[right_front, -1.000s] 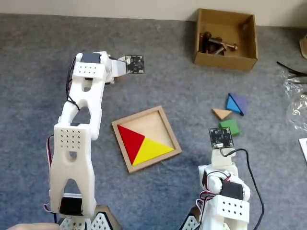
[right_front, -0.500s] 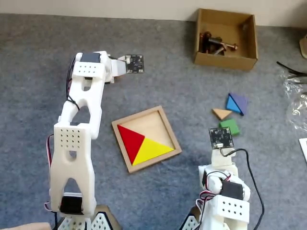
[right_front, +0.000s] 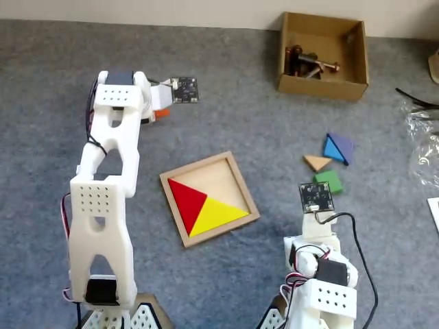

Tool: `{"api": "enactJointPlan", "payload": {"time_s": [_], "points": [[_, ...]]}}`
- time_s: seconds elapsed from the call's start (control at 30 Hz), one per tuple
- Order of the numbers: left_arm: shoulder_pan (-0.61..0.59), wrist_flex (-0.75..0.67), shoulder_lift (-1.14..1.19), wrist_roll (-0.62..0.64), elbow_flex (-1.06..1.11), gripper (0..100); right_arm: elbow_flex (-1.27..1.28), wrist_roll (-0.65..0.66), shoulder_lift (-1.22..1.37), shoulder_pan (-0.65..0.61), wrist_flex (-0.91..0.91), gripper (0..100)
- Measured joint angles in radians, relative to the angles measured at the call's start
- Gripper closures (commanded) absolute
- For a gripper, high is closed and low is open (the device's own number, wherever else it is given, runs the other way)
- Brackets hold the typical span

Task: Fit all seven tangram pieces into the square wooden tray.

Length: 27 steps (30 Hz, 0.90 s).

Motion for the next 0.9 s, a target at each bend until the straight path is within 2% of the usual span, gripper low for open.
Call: {"api": "enactJointPlan", "payload": {"time_s": [0.37, 0.67, 0.9], "points": [[-0.003, 0.137, -0.144, 0.0, 0.0, 100, 0.0, 0.0, 0.0, 0.0, 0.0, 98.7], [0.049, 0.364, -0.307, 0.002, 0.0, 100, 0.0, 0.0, 0.0, 0.0, 0.0, 98.7], [0.141, 0.404, -0.405, 0.126, 0.002, 100, 0.0, 0.0, 0.0, 0.0, 0.0, 98.7]]}}
